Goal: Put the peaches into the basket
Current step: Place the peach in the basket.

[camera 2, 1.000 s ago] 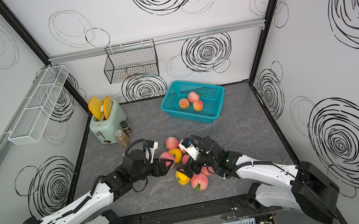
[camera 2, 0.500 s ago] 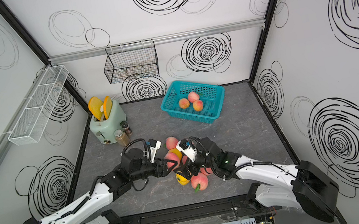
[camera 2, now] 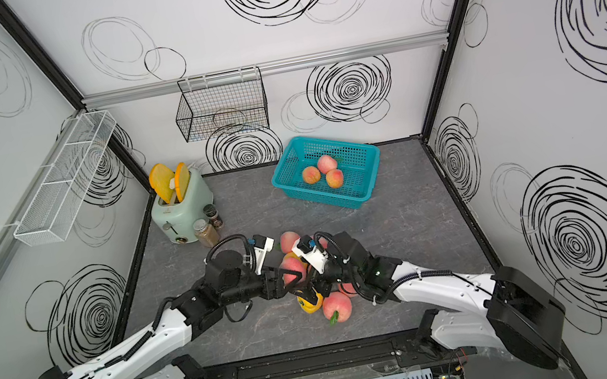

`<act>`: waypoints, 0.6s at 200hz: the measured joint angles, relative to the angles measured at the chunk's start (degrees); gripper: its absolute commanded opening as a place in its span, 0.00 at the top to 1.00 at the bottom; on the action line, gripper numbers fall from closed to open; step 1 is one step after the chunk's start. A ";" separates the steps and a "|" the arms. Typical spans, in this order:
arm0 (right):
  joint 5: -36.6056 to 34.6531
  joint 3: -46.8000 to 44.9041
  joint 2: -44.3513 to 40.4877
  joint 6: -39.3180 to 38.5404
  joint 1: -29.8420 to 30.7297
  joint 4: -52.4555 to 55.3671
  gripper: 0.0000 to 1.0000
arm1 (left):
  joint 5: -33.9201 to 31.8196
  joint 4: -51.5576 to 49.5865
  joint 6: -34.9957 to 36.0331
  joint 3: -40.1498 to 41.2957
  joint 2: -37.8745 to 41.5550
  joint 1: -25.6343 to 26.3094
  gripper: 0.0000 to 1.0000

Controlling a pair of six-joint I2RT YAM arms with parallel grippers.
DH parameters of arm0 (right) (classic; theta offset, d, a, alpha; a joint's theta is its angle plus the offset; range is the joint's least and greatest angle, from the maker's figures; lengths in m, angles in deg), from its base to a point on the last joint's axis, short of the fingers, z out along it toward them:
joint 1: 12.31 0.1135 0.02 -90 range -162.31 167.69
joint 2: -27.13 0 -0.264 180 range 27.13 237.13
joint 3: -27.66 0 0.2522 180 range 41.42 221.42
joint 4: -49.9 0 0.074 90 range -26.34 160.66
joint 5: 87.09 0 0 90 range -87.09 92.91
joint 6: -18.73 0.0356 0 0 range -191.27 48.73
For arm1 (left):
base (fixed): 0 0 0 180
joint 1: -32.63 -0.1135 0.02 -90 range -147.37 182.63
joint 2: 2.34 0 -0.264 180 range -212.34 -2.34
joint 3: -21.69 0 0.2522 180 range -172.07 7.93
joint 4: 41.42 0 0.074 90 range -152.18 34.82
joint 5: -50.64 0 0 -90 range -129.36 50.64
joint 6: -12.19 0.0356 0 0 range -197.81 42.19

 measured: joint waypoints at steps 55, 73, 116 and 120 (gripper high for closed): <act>0.11 0.42 1.03 -0.02 0.50 -0.81 0.02 | 0.17 0.76 -0.22 0.00 -0.11 0.04 0.29; 0.15 0.42 1.09 -0.02 0.52 -0.87 0.03 | 0.20 0.81 -0.26 0.00 -0.13 0.09 0.29; 0.33 0.52 1.31 -0.17 0.63 -1.20 0.10 | 0.22 1.64 -0.46 0.00 -0.66 0.09 0.29; 0.37 0.52 1.31 -0.17 0.63 -1.20 0.11 | 0.24 1.79 -0.46 0.00 -0.74 0.09 0.29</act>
